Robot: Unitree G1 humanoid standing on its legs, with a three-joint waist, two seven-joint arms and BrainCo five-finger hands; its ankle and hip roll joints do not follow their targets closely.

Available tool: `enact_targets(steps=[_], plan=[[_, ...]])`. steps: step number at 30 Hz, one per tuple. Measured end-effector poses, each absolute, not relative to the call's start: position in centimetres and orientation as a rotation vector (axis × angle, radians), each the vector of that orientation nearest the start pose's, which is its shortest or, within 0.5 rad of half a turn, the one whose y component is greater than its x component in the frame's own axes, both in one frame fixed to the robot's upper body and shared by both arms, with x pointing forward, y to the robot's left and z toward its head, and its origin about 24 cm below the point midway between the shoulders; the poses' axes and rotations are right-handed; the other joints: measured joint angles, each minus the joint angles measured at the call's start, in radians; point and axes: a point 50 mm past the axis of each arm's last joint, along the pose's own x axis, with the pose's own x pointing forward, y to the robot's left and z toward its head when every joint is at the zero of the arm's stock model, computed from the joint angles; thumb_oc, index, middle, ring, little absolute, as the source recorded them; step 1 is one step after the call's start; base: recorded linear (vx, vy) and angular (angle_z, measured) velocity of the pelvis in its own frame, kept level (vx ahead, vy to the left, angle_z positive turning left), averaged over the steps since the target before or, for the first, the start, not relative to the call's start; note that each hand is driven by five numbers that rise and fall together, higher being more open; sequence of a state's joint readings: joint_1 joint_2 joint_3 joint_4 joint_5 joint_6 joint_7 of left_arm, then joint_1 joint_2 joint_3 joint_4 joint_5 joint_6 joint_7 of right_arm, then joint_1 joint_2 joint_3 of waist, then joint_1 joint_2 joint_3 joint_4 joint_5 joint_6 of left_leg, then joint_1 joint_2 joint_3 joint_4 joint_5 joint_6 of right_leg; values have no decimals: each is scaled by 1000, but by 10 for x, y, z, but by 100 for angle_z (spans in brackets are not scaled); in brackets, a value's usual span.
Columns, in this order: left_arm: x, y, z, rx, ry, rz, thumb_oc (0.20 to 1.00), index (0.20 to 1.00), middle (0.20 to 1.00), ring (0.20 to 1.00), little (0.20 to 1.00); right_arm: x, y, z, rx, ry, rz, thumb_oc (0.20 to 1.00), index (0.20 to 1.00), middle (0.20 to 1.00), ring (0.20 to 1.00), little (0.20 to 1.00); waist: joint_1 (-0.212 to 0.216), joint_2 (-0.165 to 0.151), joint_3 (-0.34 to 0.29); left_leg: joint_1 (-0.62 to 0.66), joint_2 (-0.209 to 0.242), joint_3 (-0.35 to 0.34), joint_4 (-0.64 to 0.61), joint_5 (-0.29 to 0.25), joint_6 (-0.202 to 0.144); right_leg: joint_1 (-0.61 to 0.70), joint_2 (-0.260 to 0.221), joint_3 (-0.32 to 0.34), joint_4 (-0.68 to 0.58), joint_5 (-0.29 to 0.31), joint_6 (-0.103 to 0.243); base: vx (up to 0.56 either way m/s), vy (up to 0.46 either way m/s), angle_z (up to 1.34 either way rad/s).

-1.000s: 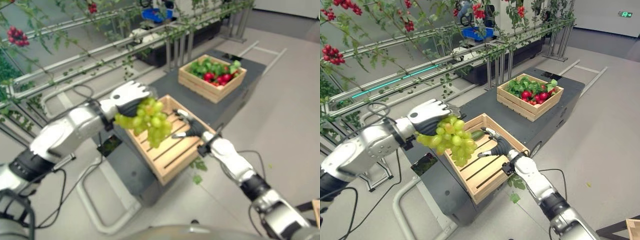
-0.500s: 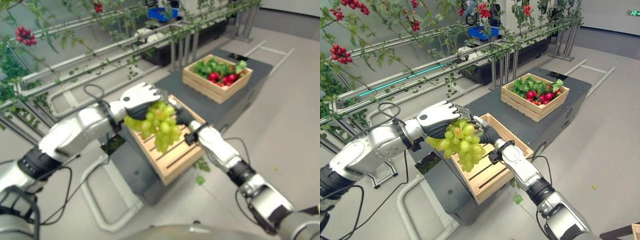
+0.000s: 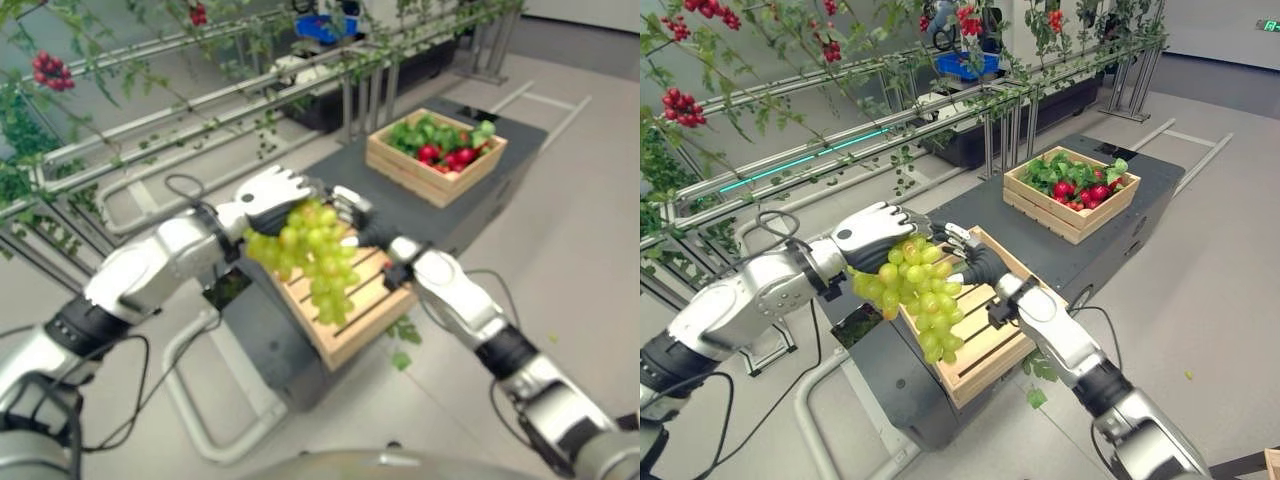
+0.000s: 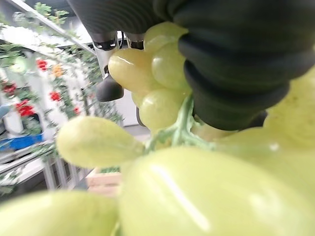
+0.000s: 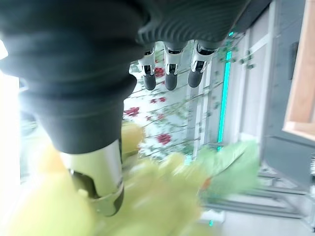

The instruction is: Pick up the fruits from the basket on one side to the basket on the other side

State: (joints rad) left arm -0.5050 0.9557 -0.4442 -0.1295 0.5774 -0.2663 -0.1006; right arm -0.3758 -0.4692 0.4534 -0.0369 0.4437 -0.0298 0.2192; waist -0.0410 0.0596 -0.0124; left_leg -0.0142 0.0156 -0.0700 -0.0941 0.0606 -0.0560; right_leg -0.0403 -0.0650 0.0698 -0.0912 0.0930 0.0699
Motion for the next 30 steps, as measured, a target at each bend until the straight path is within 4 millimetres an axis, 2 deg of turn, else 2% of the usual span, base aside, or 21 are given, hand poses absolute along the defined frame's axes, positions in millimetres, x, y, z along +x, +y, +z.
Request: enact_targets(steps=[2, 4, 5, 9, 13, 20, 25, 30], plan=[[283, 171, 174, 1611, -616, -505, 200, 200, 200, 200, 200, 276, -121, 117, -136, -205, 704, 1000, 1000, 1000, 1000, 1000, 0, -1, 0, 0, 1, 0, 0, -1, 0, 0, 0, 0, 0, -2, 0, 0, 0, 0], [283, 177, 172, 1623, -590, -487, 200, 200, 200, 200, 200, 273, -132, 116, -148, -195, 682, 1000, 1000, 1000, 1000, 1000, 1, -2, 1, -1, 1, 0, -1, -2, 0, 0, 0, 0, 0, -3, 1, 0, 0, 0], [285, 183, 168, 1636, -559, -469, 200, 200, 200, 200, 200, 270, -145, 115, -157, -187, 652, 1000, 1000, 1000, 1000, 1000, -2, -3, 1, 0, 1, 0, -1, -2, 0, 0, 1, 0, 0, -5, 3, 0, 0, 0], [288, 193, 164, 1648, -507, -439, 200, 200, 200, 200, 200, 262, -157, 119, -141, -203, 630, 1000, 1000, 1000, 1000, 1000, -13, -11, 6, -1, 3, 2, -1, -2, -1, 0, 3, -1, 0, -10, 4, 0, 0, 0], [291, 198, 162, 1660, -486, -419, 200, 200, 200, 200, 200, 253, -160, 124, -146, -227, 653, 1000, 1000, 1000, 1000, 1000, -24, -20, 12, -1, 2, 2, -1, -3, -1, 0, 2, -1, 0, -10, 4, 0, 0, 0], [297, 212, 154, 1689, -416, -385, 200, 200, 200, 200, 200, 246, -168, 116, -130, -184, 650, 1000, 1000, 1000, 1000, 1000, -34, -27, 16, -1, 2, 5, -1, -5, -1, -1, 2, 0, -1, -11, 4, 0, 0, 0], [297, 211, 154, 1683, -422, -382, 200, 200, 200, 200, 200, 246, -171, 117, -128, -192, 639, 1000, 1000, 1000, 1000, 1000, -35, -28, 16, 0, 1, 6, -1, -6, 0, -1, 1, 1, -1, -11, 5, 0, 0, 0], [298, 202, 149, 1656, -440, -379, 200, 200, 200, 200, 200, 248, -161, 120, -90, -224, 630, 1000, 1000, 1000, 1000, 1000, -34, -27, 16, 1, 1, 7, -1, -6, 1, 0, 0, 1, -1, -11, 5, 0, 0, 0]])
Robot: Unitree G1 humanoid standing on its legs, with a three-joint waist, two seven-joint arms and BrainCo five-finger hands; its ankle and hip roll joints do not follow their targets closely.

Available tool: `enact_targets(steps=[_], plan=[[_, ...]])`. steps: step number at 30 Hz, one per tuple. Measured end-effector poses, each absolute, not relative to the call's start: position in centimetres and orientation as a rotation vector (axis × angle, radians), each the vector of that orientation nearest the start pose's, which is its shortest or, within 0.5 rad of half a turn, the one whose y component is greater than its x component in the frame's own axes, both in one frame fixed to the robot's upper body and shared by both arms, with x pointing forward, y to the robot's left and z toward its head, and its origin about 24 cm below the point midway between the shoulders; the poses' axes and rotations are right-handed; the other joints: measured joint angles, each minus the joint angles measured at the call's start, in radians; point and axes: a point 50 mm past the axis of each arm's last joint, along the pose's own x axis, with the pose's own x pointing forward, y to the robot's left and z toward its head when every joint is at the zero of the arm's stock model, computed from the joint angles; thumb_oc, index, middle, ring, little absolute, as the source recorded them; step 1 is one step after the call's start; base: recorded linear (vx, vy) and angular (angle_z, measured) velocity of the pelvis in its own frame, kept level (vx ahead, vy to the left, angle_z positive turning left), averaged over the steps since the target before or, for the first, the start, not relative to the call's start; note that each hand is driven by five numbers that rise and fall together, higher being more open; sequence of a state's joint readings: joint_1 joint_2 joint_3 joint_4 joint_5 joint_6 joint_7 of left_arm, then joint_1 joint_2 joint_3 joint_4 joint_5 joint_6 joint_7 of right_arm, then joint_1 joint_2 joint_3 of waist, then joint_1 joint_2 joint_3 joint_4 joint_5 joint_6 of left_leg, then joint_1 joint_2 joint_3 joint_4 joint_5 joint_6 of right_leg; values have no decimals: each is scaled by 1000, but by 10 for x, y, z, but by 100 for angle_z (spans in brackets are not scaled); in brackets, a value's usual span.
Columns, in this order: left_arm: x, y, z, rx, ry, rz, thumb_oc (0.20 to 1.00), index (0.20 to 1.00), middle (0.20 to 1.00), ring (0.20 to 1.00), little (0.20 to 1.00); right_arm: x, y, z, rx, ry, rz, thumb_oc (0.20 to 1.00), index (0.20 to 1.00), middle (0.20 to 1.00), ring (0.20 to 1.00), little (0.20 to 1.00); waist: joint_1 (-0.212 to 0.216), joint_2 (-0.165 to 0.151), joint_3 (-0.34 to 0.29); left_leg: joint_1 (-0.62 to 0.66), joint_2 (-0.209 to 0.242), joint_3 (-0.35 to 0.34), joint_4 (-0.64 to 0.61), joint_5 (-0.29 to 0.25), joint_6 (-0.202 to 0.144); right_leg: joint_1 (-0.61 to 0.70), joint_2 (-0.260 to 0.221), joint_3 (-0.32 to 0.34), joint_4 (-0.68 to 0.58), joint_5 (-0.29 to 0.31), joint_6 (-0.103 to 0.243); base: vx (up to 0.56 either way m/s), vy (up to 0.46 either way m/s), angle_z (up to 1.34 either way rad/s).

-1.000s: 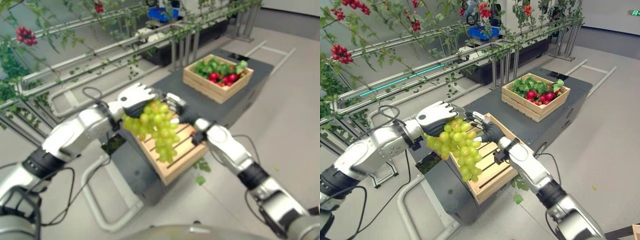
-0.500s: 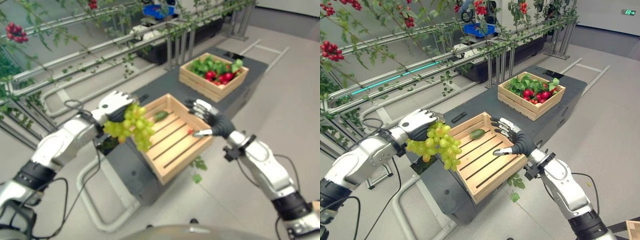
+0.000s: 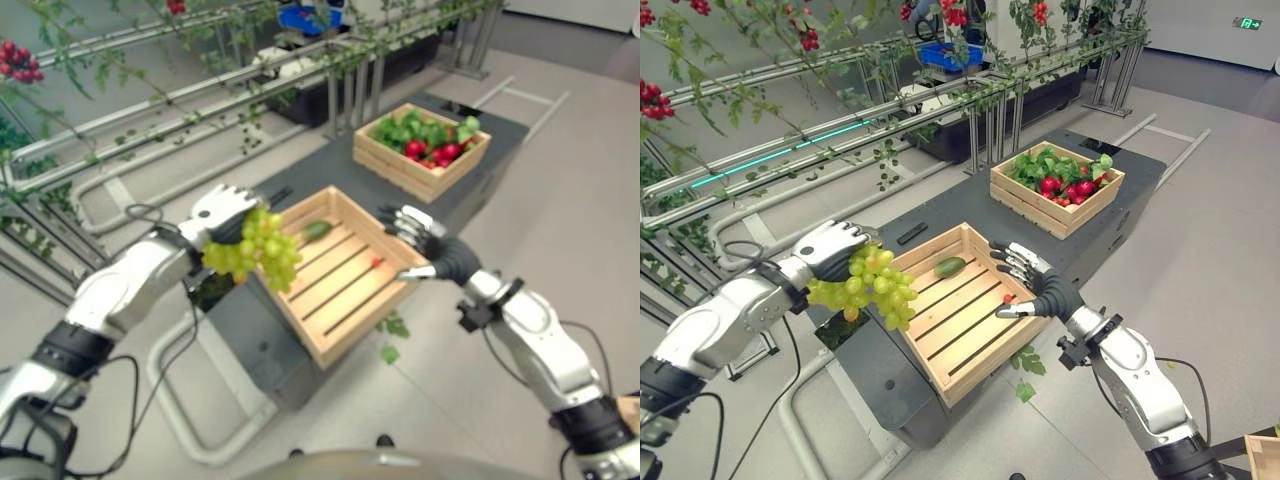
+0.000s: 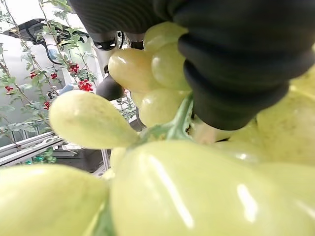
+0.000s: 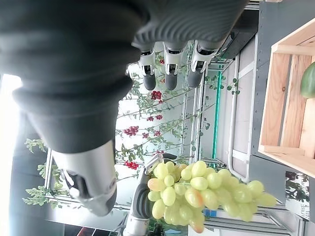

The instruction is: Pick up the fruits from the basket on one side to the basket on the other side

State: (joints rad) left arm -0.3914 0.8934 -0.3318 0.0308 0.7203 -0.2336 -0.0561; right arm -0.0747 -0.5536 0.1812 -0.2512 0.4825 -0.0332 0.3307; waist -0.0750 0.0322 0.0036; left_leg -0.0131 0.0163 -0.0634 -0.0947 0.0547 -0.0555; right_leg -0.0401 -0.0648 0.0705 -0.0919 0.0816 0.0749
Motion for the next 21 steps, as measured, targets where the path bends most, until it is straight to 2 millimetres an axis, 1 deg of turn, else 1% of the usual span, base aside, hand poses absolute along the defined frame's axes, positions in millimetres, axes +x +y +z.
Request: enact_targets(steps=[4, 7, 10, 13, 15, 19, 21], plan=[[304, 197, 150, 1652, -460, -361, 200, 200, 200, 200, 200, 252, -140, 125, -101, -277, 653, 1000, 1000, 1000, 1000, 1000, 1, 0, 0, 2, 0, 2, 0, 0, 0, 1, 0, 2, 0, 0, 0, 0, 0, 0], [310, 186, 157, 1662, -499, -360, 200, 200, 200, 200, 200, 257, -117, 128, -115, -303, 707, 1000, 1000, 1000, 1000, 1000, 6, 0, 0, 2, 0, 2, 1, 1, 1, 2, 0, 1, 1, 3, -4, 0, 0, 0], [313, 177, 166, 1640, -560, -339, 200, 200, 200, 200, 200, 256, -96, 131, -114, -326, 781, 1000, 1000, 1000, 1000, 1000, 8, 0, 0, 2, -1, 1, 5, 1, 1, 3, -1, 0, 1, 3, -4, 0, 0, 0], [313, 174, 165, 1625, -567, -336, 200, 200, 200, 200, 200, 255, -83, 135, -100, -347, 824, 1000, 1000, 1000, 1000, 1000, 9, 0, -1, 2, -1, 1, 5, 1, 1, 3, -1, 0, 1, 3, -4, 0, 0, 0], [313, 172, 163, 1620, -569, -342, 200, 200, 200, 200, 200, 255, -80, 137, -95, -357, 831, 1000, 1000, 1000, 1000, 1000, 10, 0, 0, 2, -1, 1, 5, 1, 1, 3, -1, -1, 1, 3, -4, 0, 0, 0], [312, 167, 157, 1618, -567, -376, 200, 200, 200, 200, 200, 256, -68, 140, -84, -373, 869, 1000, 1000, 1000, 1000, 1000, 10, 0, -1, 2, -1, -1, 5, 1, 1, 4, -1, -2, 1, 3, -4, 0, 0, 0], [312, 166, 157, 1617, -568, -380, 200, 200, 200, 200, 200, 256, -66, 140, -81, -374, 873, 1000, 1000, 1000, 1000, 1000, 10, 0, -1, 3, -1, -1, 5, 1, 1, 4, -1, -2, 1, 3, -4, 0, 0, 0]])
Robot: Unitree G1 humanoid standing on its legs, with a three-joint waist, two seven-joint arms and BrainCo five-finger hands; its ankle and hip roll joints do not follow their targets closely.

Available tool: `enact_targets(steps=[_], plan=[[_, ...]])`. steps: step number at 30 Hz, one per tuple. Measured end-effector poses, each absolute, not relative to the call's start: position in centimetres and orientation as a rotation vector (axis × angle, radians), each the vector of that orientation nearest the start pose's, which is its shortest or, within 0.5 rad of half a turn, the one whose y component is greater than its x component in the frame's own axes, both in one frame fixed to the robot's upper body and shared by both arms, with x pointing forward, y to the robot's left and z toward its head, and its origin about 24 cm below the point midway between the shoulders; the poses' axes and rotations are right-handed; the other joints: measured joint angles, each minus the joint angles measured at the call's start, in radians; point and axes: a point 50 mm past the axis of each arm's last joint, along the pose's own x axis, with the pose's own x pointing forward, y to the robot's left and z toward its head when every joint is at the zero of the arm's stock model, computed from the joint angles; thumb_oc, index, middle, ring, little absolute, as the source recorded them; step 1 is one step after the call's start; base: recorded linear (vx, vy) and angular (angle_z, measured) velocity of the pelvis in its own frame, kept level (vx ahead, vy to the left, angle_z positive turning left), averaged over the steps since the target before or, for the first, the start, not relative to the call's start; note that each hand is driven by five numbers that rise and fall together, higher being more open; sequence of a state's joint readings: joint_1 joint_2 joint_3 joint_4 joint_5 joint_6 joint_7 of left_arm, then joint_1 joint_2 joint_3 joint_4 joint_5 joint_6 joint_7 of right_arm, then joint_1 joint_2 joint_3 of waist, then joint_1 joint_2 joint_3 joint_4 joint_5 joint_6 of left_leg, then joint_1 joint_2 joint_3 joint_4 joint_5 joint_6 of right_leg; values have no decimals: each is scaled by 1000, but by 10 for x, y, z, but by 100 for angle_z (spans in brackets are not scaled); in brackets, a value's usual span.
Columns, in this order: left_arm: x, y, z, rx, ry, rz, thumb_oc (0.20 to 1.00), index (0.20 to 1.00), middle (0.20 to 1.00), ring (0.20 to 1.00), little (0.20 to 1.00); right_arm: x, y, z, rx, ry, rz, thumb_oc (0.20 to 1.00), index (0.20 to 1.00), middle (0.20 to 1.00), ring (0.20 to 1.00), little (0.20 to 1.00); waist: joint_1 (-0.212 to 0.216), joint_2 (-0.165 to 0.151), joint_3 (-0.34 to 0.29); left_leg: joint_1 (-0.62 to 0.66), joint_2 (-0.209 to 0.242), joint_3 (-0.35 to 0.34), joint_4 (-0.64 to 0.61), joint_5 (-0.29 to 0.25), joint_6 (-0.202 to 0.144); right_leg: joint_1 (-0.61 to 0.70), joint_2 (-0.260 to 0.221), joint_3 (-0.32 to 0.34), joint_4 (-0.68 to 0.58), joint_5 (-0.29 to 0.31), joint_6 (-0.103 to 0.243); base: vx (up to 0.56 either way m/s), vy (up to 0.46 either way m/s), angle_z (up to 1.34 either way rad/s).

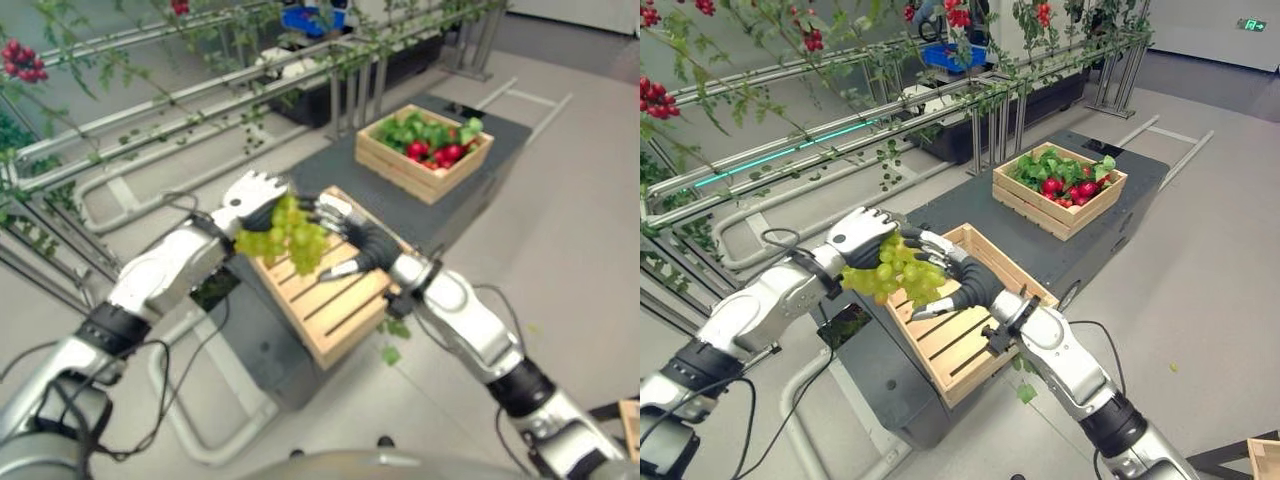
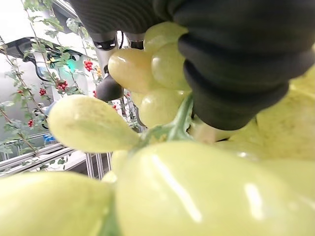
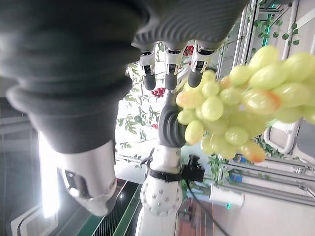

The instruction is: Pick up the fruits from the basket on one side to the basket on the other side

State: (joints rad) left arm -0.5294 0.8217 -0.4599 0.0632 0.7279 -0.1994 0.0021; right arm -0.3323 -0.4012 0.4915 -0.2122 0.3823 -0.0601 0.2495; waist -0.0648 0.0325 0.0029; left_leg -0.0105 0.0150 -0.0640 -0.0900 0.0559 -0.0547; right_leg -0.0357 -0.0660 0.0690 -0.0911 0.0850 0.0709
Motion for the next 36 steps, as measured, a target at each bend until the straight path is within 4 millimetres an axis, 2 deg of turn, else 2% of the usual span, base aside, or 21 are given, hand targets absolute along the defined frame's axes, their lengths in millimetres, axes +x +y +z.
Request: enact_targets(steps=[15, 23, 28, 31, 36], plan=[[311, 161, 152, 1529, -543, -386, 200, 200, 200, 200, 200, 259, -61, 131, -77, -348, 850, 1000, 1000, 1000, 1000, 1000, 3, 1, 0, 1, 0, -6, 0, 0, 0, 2, 0, -4, 0, 0, 0, 0, 0, 0], [307, 164, 150, 1529, -531, -397, 200, 200, 200, 200, 200, 264, -63, 126, -147, -337, 817, 1000, 1000, 1000, 1000, 1000, 2, 0, 0, 0, -1, -6, 0, 0, 0, 2, -1, -6, 0, 0, 0, 0, 0, 0], [300, 166, 162, 1489, -580, -366, 200, 200, 200, 200, 200, 261, -85, 110, -184, -277, 749, 1000, 1000, 1000, 1000, 1000, 0, 1, 0, -1, -2, -7, -4, 0, 1, 2, -3, -7, 0, -1, 1, 0, 0, 0], [296, 174, 168, 1476, -581, -321, 200, 200, 200, 200, 200, 257, -107, 100, -193, -232, 666, 1000, 1000, 1000, 1000, 1000, 0, 3, 1, -2, -1, -7, -5, 0, 1, 1, -3, -7, 0, -5, 5, 0, 0, 0], [291, 187, 174, 1485, -569, -275, 200, 200, 200, 200, 200, 253, -121, 90, -225, -181, 635, 1000, 1000, 1000, 1000, 1000, -3, 9, 5, -4, -1, -5, -5, -1, 1, -2, -2, -5, -1, -7, 5, 0, 0, 0]])
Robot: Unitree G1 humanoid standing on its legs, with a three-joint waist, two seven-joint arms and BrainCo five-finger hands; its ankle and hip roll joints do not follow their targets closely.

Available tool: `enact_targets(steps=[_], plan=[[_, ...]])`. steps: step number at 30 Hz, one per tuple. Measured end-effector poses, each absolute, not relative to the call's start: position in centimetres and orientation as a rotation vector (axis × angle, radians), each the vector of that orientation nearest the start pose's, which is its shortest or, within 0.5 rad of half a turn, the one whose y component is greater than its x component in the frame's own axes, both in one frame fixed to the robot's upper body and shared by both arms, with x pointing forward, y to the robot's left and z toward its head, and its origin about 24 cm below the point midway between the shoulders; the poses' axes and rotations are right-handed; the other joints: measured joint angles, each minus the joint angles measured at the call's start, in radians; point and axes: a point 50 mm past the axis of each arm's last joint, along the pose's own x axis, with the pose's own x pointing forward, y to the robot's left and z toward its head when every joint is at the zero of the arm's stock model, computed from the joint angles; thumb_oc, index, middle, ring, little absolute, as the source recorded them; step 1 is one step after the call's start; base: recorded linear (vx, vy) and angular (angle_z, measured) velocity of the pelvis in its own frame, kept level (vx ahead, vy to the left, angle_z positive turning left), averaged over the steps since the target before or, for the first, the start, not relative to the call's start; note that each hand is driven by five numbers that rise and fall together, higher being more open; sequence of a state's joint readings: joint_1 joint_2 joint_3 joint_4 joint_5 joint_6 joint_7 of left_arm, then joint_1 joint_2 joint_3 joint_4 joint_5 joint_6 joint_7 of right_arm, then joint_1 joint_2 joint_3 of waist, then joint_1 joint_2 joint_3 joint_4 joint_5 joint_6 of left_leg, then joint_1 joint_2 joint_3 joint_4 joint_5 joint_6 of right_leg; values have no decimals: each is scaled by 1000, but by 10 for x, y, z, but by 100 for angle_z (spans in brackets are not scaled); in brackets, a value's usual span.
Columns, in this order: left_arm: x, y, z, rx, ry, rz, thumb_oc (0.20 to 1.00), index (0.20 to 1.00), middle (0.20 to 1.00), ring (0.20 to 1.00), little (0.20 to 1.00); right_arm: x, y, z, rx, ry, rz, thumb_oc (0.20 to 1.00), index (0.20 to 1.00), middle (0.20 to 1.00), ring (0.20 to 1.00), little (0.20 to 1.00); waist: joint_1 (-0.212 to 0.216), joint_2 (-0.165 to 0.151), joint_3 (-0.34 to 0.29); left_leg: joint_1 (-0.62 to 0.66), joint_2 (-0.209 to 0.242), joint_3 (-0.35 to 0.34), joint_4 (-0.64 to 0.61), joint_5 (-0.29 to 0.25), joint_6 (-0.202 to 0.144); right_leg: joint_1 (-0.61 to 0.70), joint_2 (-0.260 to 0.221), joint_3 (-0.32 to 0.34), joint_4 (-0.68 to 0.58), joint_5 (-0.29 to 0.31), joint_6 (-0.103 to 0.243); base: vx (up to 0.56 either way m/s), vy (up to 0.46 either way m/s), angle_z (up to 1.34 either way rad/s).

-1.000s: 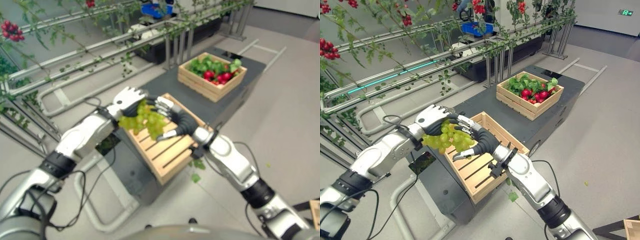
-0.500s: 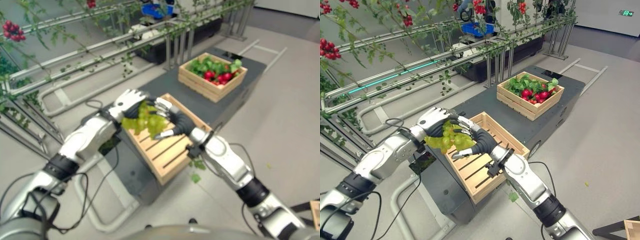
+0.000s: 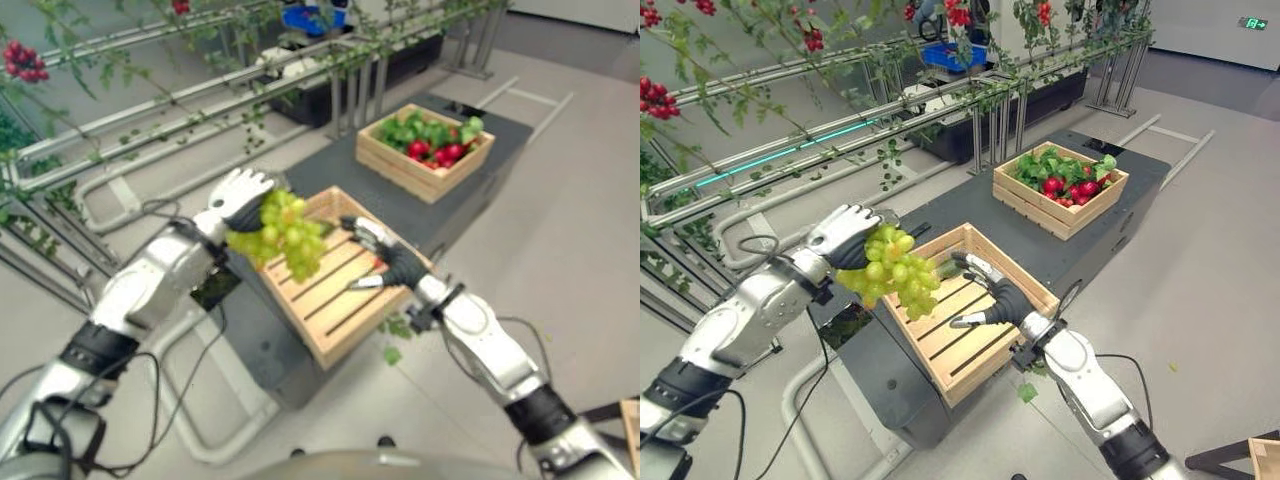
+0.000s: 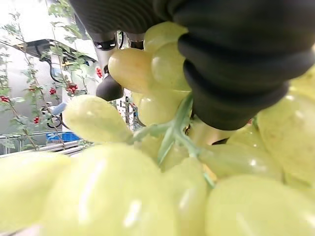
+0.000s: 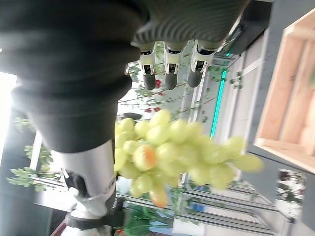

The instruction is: Pick up the fruits from the basket on one side to the basket on the other side

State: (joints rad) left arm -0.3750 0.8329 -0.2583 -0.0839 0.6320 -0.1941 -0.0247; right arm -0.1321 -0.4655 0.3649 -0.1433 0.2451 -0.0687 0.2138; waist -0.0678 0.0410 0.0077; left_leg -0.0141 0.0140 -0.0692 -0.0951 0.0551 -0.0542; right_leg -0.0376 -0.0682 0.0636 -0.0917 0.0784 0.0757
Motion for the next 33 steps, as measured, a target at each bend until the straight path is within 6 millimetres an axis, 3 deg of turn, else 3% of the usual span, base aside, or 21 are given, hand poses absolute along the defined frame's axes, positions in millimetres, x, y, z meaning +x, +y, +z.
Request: enact_targets(steps=[6, 11, 19, 22, 27, 29, 33], plan=[[287, 196, 174, 1503, -553, -263, 200, 200, 200, 200, 200, 248, -127, 86, -221, -163, 625, 1000, 1000, 1000, 1000, 1000, 2, 2, 1, -1, -1, 1, 0, -3, 3, 0, -1, 0, 0, -1, -1, 0, 0, 0], [288, 202, 170, 1513, -521, -258, 200, 200, 200, 200, 200, 242, -131, 95, -218, -200, 629, 1000, 1000, 1000, 1000, 1000, 0, 4, 2, -1, -4, 3, 1, -5, 6, -1, -4, 0, 0, -1, -1, 0, 0, 0], [287, 202, 171, 1515, -522, -261, 200, 200, 200, 200, 200, 242, -134, 96, -218, -205, 616, 1000, 1000, 1000, 1000, 1000, 2, 5, 3, 0, -4, 4, 1, -6, 5, 0, -4, 0, 0, -1, -1, 0, 0, 0], [285, 198, 171, 1507, -538, -270, 200, 200, 200, 200, 200, 246, -134, 87, -203, -167, 604, 1000, 1000, 1000, 1000, 1000, 3, 5, 3, 0, -4, 4, 1, -6, 5, 0, -4, 1, 0, -1, -1, 0, 0, 0], [286, 193, 169, 1479, -541, -273, 200, 200, 200, 200, 200, 249, -120, 74, -190, -97, 647, 1000, 1000, 1000, 1000, 1000, 3, 5, 3, 1, -3, 4, 1, -6, 5, 1, -3, 1, 0, -1, -1, 0, 0, 0], [286, 189, 167, 1456, -548, -276, 200, 200, 200, 200, 200, 249, -102, 71, -127, -74, 708, 1000, 1000, 1000, 1000, 1000, 4, 5, 3, 1, -3, 4, 1, -6, 5, 1, -3, 1, 0, -1, -1, 0, 0, 0], [286, 187, 167, 1443, -551, -277, 200, 200, 200, 200, 200, 250, -86, 68, -14, -37, 765, 1000, 1000, 1000, 1000, 1000, 5, 5, 3, 2, -3, 4, 3, -6, 5, 2, -3, 1, 0, -1, -1, 0, 0, 0]])
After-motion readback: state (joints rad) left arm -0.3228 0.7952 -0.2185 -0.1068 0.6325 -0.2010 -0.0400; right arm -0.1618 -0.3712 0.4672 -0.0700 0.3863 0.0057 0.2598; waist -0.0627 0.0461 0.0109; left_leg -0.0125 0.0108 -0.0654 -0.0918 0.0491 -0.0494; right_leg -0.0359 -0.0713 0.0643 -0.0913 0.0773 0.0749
